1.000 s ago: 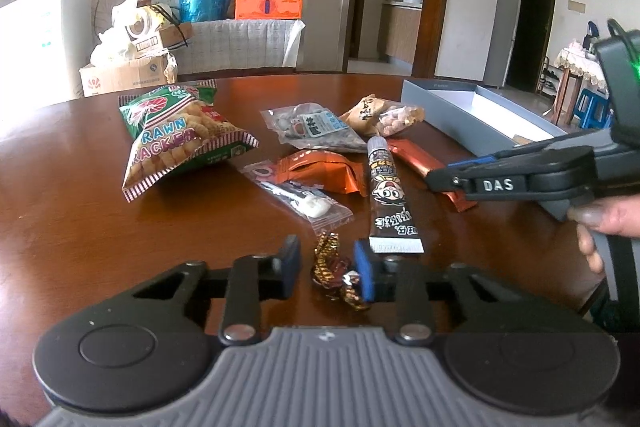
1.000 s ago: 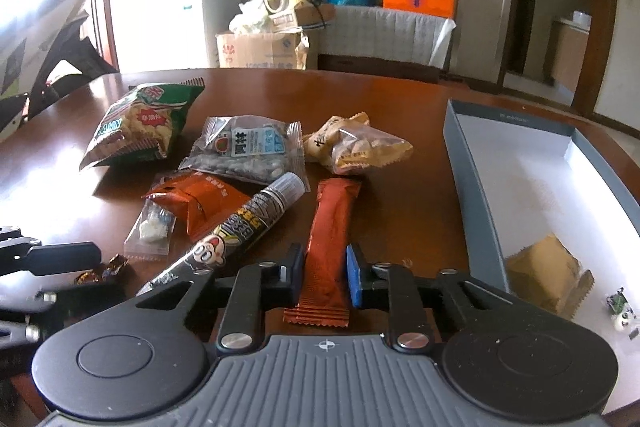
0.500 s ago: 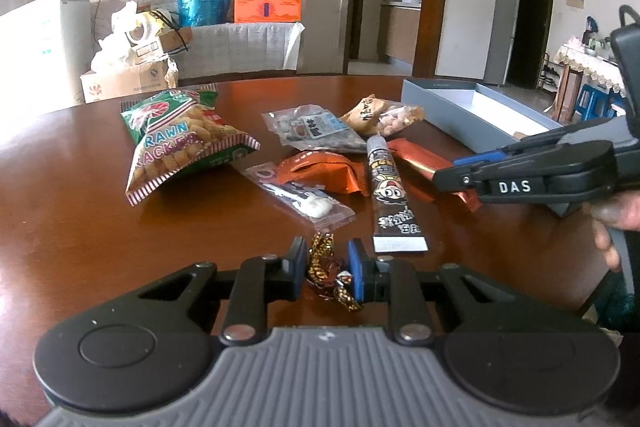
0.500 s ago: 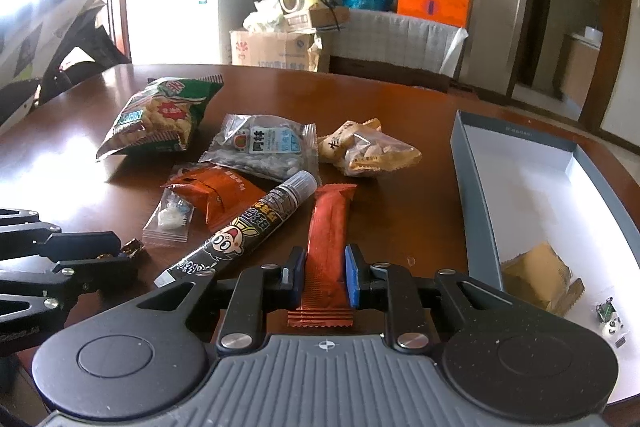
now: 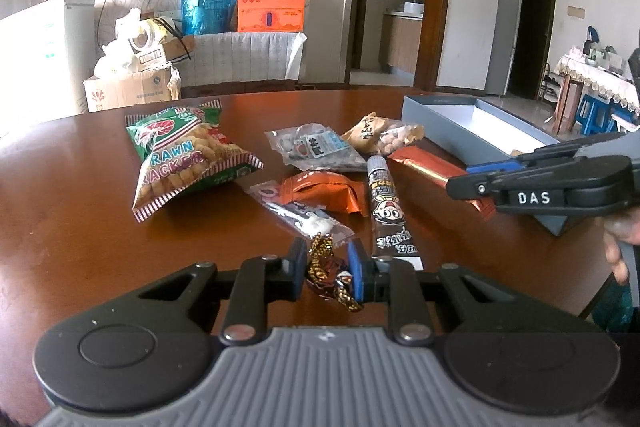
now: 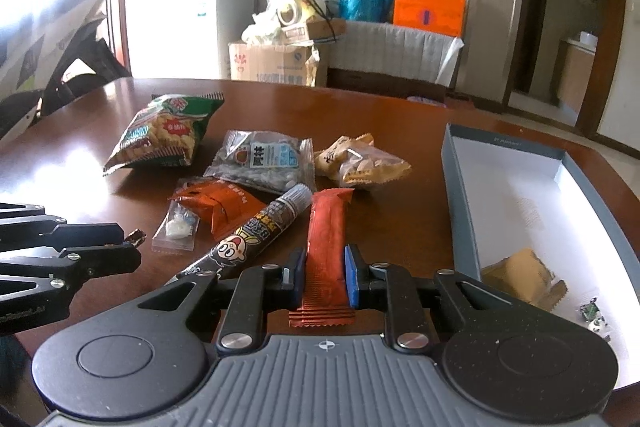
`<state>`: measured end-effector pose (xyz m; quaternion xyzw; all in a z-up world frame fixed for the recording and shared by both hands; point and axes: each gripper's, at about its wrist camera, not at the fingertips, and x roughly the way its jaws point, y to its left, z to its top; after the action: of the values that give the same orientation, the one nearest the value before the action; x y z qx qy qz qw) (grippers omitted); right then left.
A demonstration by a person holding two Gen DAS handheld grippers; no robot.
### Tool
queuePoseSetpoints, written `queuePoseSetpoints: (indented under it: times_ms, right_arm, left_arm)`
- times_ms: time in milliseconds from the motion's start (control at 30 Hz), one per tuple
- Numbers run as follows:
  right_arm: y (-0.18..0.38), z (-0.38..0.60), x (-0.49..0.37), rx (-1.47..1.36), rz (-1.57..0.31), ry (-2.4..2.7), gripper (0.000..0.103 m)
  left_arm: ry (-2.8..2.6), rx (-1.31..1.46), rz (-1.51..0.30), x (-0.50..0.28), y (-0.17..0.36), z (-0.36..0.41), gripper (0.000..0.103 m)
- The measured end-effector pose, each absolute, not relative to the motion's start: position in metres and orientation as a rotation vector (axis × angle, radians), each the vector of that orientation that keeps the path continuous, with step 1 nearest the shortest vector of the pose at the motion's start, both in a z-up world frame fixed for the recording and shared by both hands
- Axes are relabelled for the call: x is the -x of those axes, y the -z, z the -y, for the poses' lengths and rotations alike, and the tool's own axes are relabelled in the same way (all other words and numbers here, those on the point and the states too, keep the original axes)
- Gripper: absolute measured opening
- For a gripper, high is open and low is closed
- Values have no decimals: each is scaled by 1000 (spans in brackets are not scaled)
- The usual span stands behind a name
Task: Organize snacks
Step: 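Carry the gold candies and red-orange bar over the gray box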
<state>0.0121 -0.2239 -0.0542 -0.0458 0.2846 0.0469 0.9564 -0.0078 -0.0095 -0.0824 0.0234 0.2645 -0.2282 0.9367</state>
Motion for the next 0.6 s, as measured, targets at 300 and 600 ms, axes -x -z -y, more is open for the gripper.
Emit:
queuePoseSetpoints:
  times_ms: [300, 600]
  right_arm:
    - [45, 226, -4, 92, -544, -91, 22]
    - [38, 235, 9, 85, -518, -67, 22]
  left_arm:
    - [481, -46, -530, 9, 76, 16, 19]
    - [512, -50, -516, 10, 68, 35, 19]
